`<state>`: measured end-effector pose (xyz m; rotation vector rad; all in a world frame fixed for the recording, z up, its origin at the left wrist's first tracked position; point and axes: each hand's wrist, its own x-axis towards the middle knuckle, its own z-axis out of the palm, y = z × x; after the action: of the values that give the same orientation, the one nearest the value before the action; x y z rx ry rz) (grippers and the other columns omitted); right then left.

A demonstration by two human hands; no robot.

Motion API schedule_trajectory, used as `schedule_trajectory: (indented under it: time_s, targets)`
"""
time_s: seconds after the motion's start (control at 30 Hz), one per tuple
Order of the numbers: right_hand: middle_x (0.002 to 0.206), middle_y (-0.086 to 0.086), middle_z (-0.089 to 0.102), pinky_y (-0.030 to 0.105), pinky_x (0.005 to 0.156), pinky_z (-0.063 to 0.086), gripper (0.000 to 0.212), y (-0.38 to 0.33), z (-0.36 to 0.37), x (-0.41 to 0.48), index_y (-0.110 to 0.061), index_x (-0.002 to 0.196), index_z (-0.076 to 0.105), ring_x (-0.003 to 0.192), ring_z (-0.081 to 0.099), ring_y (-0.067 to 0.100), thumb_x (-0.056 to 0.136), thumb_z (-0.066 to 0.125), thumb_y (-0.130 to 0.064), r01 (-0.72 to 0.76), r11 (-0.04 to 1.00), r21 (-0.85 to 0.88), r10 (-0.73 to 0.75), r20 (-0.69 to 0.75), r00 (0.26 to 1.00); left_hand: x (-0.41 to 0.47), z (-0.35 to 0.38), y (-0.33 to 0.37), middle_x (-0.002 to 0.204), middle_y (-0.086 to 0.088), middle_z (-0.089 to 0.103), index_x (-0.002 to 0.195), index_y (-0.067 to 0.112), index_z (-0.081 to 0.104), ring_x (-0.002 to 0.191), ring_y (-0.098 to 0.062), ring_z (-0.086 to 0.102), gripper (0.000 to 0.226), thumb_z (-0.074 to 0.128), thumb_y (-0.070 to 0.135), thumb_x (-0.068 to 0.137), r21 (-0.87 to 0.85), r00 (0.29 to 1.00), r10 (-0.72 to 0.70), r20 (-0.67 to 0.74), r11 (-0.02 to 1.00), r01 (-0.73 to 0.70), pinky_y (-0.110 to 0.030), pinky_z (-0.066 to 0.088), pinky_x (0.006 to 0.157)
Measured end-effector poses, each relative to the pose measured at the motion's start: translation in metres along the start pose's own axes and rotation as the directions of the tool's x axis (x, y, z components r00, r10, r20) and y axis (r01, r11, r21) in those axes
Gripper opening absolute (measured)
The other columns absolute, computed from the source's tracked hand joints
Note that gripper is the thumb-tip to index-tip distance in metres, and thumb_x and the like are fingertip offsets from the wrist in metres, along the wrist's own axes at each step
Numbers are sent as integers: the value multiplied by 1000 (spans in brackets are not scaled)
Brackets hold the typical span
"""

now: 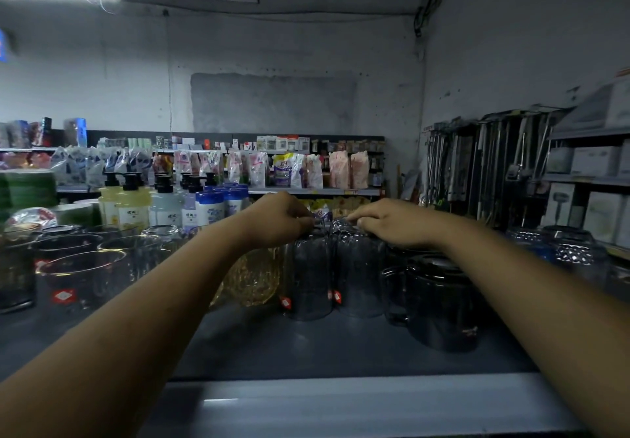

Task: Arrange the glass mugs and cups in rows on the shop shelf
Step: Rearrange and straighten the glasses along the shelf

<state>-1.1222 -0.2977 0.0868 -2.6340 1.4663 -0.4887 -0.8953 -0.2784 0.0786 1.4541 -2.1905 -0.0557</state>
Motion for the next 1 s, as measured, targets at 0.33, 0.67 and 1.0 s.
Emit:
schedule_trajectory:
  time_s: [0.33,0.67,1.0]
  targets:
    - [117,0,67,36,89,53,25,-48,8,-18,-19,123,65,100,62,15,101,56,-27,84,996,-32,-89,-307,947,-46,-20,-9,113,6,66,119,19,68,93,-3,62,26,54,32,101,52,971,112,-213,993,-103,-20,51,78]
    - [98,-13,55,18,66,44,10,-119,112,-47,-27,103,66,69,53,1,92,66,-26,295,928,228,-177,-427,887,-105,6,-43,123,2,49,130,17,60,98,-13,59,41,63,29,91,233,962,140,-237,969,-83,-30,51,89]
    - [94,-11,55,31,68,53,3,-112,125,-41,-25,92,66,69,55,5,92,64,-28,292,912,288,-136,-459,878,-86,6,-35,84,9,58,92,16,67,75,-9,54,6,62,17,95,264,983,43,-181,965,6,-11,36,63]
